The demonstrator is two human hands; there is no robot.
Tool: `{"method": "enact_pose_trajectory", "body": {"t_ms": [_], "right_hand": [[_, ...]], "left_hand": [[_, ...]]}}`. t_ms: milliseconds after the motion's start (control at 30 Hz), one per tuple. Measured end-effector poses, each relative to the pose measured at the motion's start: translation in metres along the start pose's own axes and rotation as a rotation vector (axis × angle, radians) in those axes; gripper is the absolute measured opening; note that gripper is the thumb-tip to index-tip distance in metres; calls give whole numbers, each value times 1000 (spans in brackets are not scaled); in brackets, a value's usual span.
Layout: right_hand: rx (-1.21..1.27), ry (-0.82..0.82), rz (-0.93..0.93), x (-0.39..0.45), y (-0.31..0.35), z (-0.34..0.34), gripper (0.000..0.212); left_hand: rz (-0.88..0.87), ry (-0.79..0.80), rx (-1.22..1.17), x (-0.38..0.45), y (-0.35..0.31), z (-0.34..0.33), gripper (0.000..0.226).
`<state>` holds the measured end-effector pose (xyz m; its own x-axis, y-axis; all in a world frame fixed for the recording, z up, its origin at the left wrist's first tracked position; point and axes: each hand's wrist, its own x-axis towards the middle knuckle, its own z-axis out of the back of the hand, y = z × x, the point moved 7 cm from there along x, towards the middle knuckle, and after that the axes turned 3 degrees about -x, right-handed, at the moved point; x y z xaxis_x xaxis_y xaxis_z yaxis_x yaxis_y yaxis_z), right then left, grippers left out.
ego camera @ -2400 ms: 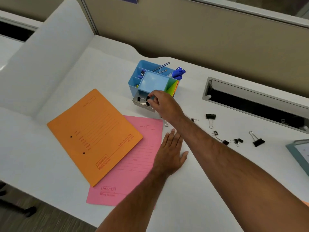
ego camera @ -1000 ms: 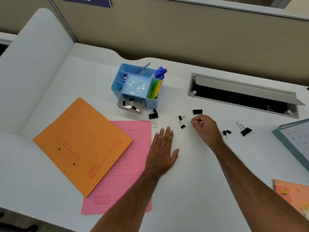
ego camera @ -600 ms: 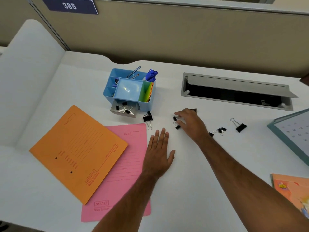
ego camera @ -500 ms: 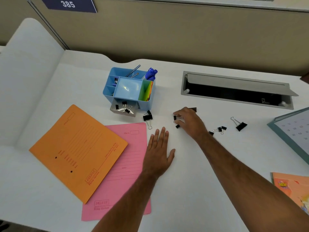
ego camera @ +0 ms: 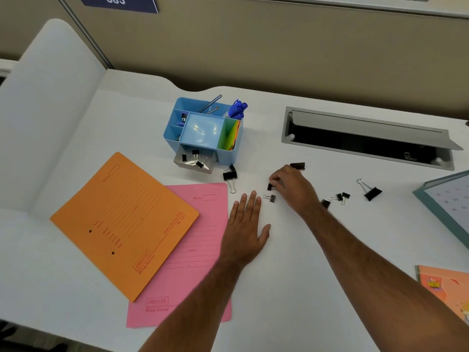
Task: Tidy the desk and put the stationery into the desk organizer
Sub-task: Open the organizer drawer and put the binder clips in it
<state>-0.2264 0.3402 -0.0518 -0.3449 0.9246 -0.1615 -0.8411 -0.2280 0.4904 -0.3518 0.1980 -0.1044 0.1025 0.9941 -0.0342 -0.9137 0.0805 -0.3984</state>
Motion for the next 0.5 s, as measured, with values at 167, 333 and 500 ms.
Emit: {"method": "enact_pose_trajectory", "body": {"t_ms": [167,333,500], "right_hand": [[105,-46,-57,-8,-6,0,19],[103,33,-52,-14,-3,-9,28],[72,31,-39,-11,-1,-8,21]], "left_hand": [[-7,-7,-28,0,-1,4,79],[21,9,-70,2,-2,10,73],[113,-45,-178,23,-5,35,55]]}}
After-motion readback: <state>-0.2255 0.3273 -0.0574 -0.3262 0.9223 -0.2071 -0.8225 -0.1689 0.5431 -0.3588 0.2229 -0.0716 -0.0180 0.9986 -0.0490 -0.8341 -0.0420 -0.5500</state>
